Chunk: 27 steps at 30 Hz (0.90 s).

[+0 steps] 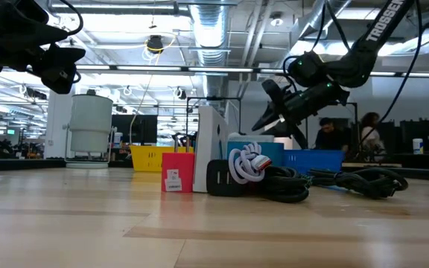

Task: Pick and place items into bin
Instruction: Put the white card reader box into the large blue bin

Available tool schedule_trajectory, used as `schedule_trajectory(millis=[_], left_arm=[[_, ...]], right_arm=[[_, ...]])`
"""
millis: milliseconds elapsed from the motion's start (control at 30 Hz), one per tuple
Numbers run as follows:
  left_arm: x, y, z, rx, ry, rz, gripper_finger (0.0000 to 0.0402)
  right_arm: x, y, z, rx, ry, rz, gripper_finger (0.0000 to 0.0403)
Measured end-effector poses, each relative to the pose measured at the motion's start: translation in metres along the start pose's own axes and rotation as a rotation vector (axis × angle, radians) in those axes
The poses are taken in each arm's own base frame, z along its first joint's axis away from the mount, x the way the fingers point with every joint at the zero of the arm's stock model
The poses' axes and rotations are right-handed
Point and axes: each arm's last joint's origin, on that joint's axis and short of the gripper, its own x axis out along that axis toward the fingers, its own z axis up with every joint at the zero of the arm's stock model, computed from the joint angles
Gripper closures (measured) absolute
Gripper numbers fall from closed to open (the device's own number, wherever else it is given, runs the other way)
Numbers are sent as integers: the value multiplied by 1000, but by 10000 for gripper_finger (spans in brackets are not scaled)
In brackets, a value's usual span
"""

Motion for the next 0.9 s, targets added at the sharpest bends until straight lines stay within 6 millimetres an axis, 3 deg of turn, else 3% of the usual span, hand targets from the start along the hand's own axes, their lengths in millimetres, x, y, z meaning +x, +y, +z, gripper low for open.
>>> schedule_trajectory(millis=[300, 533, 700, 900], left_arm=[[0, 0, 0, 0, 0, 0, 242], [0, 0, 0, 0, 0, 1, 242], [0, 0, 0, 0, 0, 1, 242], [0, 0, 0, 0, 0, 1, 242]], right_arm=[[1, 7, 7, -64, 4, 62, 213], [-4, 37, 19, -218, -15, 180, 190], [-21, 73, 23, -514, -13, 286, 195], [-49, 123, 12, -1078, 78, 264, 208]])
